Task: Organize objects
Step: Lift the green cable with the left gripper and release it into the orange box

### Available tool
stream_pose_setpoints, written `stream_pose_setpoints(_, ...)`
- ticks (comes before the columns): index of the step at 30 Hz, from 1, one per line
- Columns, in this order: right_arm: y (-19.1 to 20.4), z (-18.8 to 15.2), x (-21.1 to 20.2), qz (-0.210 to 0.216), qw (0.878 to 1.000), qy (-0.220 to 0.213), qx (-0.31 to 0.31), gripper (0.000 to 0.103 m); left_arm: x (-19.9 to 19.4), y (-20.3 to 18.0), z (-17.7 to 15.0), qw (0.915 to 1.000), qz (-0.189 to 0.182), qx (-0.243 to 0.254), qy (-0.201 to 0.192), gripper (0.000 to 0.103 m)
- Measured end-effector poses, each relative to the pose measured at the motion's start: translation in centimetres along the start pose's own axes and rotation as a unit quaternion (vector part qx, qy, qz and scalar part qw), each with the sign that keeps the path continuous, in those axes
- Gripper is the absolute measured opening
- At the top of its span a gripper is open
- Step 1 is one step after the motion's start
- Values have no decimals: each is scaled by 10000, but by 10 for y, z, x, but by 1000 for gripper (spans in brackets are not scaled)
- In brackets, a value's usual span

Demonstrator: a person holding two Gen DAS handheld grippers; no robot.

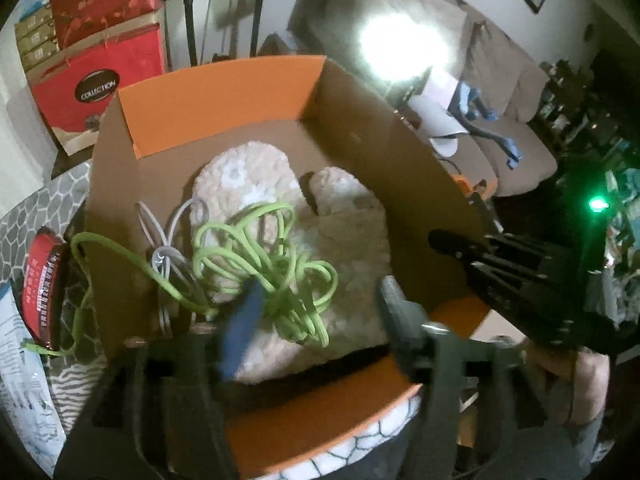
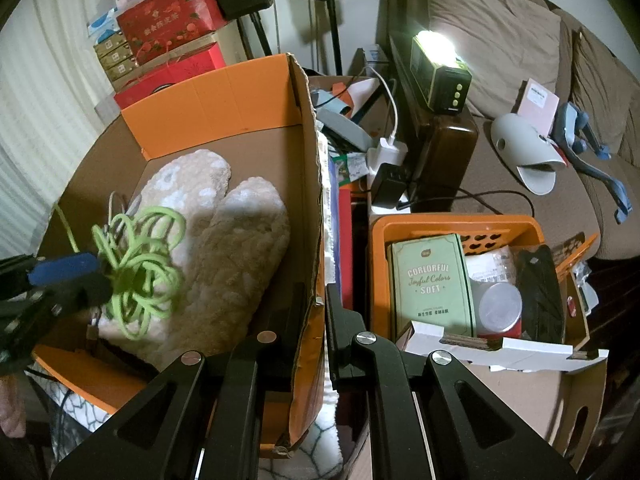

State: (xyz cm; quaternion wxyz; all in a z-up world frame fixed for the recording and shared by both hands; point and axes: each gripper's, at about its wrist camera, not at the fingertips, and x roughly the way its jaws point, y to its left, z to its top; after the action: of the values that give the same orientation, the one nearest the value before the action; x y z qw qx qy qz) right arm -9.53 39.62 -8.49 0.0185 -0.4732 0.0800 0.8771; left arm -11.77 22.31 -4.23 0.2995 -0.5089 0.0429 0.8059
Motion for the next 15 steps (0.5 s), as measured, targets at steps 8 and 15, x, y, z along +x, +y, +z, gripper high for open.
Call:
stream_pose_setpoints(8,0,0,0,2,10000,0,-4,8,-54,23,5,9984,76,-45,-555,72)
stream_pose_setpoints(15,0,0,0,-8,10000,2,-11,7,-84,85,7,9943,592,-434,-778,75)
